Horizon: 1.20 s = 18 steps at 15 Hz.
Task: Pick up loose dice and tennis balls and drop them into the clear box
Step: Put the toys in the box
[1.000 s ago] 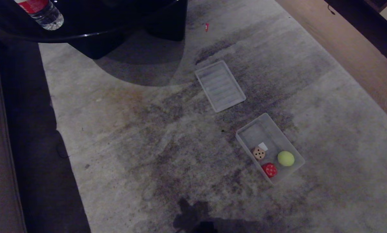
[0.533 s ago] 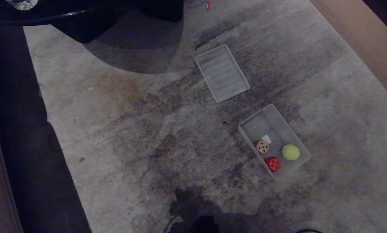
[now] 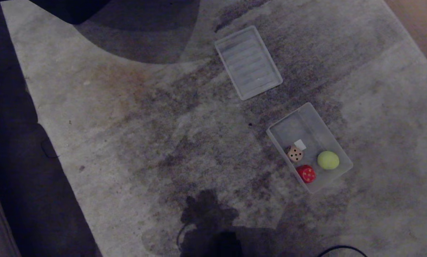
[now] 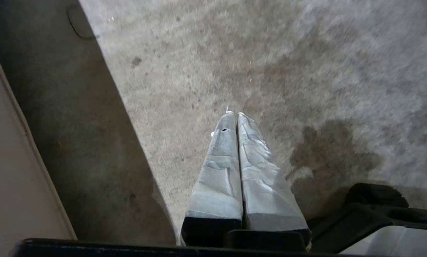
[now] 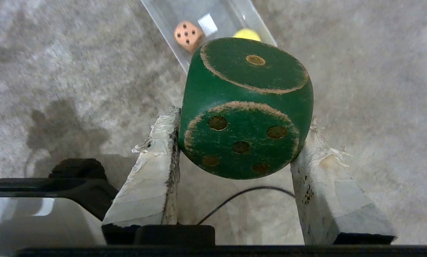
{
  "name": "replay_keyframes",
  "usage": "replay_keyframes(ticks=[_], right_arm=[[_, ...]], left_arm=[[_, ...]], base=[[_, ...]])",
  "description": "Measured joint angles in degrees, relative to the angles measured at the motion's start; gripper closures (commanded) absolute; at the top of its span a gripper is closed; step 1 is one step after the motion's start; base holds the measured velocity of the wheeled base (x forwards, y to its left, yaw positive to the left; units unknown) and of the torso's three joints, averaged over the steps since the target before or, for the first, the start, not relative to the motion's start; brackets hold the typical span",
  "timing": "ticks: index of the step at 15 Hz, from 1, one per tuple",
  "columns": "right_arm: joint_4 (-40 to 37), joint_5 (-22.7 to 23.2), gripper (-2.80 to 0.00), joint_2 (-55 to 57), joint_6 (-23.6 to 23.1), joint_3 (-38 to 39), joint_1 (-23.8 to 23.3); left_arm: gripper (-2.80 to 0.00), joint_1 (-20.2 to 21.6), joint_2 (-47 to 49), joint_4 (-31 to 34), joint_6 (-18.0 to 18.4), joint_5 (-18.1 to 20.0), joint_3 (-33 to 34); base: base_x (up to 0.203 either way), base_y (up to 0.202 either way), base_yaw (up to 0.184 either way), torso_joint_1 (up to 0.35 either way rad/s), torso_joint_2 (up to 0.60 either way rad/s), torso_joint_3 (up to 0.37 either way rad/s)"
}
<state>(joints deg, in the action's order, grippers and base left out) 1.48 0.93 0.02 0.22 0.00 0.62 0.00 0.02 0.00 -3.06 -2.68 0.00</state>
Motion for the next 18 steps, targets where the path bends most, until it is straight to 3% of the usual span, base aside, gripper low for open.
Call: replay_keyframes(ticks=[6,13,18], right_arm=[[0.01,0.0,0.0,0.02,-0.01,0.0,0.06],[-2.64,-0.03,0.0,0.16,-0.22,-0.59,0.0],[-12.52,1.18,0.0,10.44,0.14,-12.62,0.09]], left_arm=[[0.0,0.0,0.0,0.0,-0.05,0.01,0.0],[0.0,0.0,0.0,-0.07,-0.84,-0.09,0.0],[0.0,0.0,0.0,-0.1,-0.85,-0.1,0.0]], base=[[0.0,0.0,0.0,0.002,0.0,-0.195],[0.0,0.0,0.0,0.001,0.0,-0.029],[0.0,0.0,0.0,0.0,0.0,0.0]])
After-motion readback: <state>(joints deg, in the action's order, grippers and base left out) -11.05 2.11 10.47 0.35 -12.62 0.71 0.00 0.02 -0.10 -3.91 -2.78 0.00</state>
